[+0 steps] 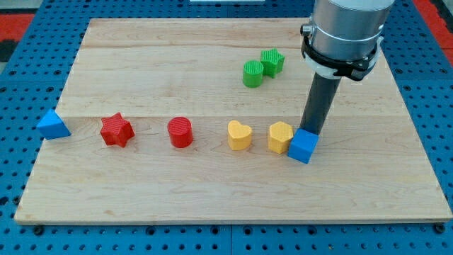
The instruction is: Move the blue cube diagonally to the green circle
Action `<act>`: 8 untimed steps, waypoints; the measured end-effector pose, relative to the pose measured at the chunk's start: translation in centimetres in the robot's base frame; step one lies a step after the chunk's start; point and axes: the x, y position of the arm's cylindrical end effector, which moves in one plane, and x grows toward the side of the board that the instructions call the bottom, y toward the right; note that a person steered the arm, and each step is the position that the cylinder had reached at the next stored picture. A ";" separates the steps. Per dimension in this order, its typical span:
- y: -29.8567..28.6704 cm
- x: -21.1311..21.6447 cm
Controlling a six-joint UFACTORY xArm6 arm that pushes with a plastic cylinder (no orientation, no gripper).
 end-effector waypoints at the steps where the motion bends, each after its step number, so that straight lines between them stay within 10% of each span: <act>1: -0.5 -0.7; 8: -1.9 -1.3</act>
